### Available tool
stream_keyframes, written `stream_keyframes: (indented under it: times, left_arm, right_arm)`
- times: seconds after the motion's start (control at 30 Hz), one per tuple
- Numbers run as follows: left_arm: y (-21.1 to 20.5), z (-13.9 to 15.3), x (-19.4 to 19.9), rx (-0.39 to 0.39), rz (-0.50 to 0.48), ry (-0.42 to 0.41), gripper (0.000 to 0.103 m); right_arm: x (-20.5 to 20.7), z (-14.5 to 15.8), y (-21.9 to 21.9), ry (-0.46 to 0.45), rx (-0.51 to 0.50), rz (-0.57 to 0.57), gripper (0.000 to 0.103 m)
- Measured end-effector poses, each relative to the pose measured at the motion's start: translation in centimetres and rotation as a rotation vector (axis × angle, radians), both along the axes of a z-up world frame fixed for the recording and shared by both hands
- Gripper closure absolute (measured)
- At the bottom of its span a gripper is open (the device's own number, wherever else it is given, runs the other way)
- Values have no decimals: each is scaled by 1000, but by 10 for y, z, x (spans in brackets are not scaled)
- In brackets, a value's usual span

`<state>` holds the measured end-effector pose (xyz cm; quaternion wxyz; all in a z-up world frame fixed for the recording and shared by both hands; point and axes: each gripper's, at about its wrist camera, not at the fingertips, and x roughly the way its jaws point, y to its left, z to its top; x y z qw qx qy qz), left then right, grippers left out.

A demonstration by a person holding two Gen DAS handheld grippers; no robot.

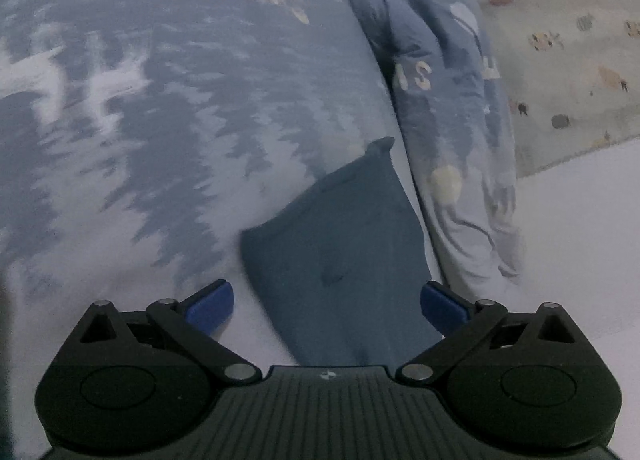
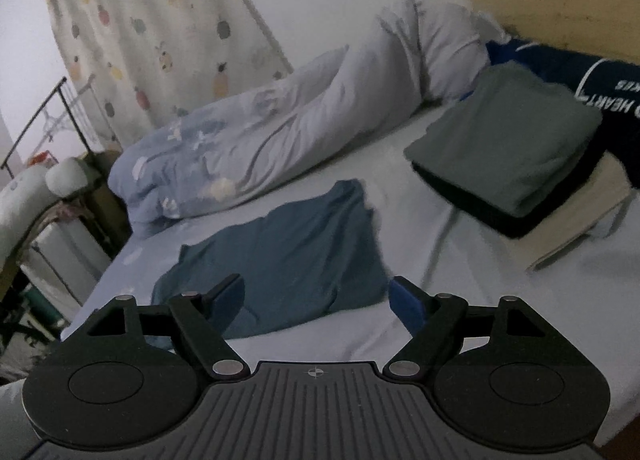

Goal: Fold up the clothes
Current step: 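Close the left gripper on a corner of the dark blue shirt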

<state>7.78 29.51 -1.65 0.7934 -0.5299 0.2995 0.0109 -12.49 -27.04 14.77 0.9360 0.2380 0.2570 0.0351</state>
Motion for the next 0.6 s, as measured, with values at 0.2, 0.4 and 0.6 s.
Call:
stream_keyframes:
  times: [0.2, 0.4, 0.6]
  left_arm:
    - [0, 1, 19, 40, -30, -17, 0]
    - [1, 1, 22, 67, -52, -18, 0]
    - [18, -13, 18, -5, -25, 97, 87]
  right_arm:
    - [38, -35, 8, 47, 99, -26, 18]
    - [80, -81, 41, 138, 244, 1, 18]
    - [101, -125, 104, 191, 394, 58, 17]
